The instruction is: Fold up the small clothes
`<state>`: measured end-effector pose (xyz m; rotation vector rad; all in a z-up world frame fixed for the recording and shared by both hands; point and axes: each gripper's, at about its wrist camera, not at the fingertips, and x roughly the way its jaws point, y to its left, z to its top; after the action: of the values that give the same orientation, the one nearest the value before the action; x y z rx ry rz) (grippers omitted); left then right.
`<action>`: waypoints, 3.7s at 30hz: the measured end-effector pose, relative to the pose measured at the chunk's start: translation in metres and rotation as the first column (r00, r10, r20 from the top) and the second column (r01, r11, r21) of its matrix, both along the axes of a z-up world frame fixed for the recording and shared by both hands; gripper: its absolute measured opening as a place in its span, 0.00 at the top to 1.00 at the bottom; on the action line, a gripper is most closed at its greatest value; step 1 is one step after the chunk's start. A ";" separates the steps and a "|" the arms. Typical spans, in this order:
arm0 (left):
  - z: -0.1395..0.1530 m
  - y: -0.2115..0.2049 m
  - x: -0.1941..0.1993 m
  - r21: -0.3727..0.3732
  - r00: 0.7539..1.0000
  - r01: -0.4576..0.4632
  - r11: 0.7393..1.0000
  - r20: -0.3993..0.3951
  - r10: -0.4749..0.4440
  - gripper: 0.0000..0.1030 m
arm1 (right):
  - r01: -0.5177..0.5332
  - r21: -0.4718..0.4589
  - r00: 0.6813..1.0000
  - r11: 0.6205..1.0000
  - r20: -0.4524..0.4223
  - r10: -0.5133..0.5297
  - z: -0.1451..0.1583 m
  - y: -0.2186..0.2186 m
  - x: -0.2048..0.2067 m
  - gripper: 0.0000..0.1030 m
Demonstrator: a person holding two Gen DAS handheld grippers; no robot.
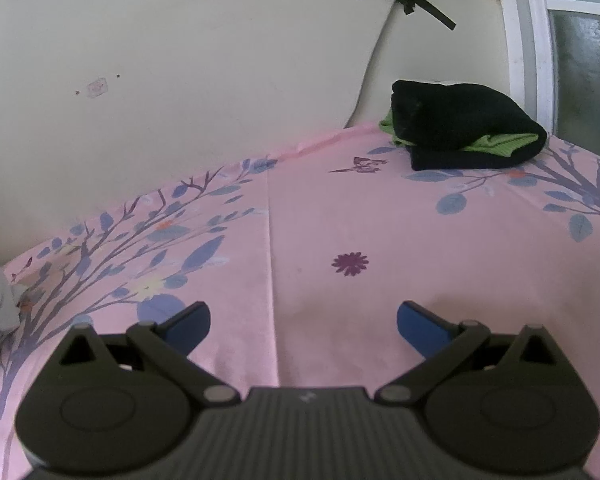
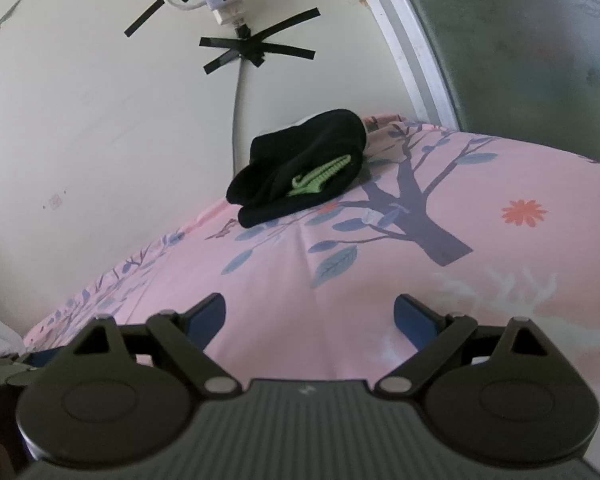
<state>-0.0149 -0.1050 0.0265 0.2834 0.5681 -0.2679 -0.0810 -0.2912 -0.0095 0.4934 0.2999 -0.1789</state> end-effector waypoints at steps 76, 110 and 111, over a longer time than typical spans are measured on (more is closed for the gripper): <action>-0.002 0.005 0.003 -0.003 0.998 0.007 1.000 -0.068 -0.007 0.00 | -0.005 -0.002 1.000 1.000 -0.001 0.005 0.000 -0.002 0.002 0.14; -0.002 0.005 0.003 -0.001 0.998 -0.006 1.000 -0.062 0.006 0.00 | 0.000 -0.020 1.000 1.000 0.008 0.000 0.000 -0.002 0.000 0.14; -0.002 0.005 0.003 -0.001 0.998 -0.006 1.000 -0.062 0.006 0.00 | 0.000 -0.022 1.000 1.000 0.009 0.001 0.000 -0.001 0.000 0.14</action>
<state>-0.0119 -0.1000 0.0243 0.2725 0.6301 -0.2722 -0.0814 -0.2922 -0.0090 0.4719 0.2889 -0.1794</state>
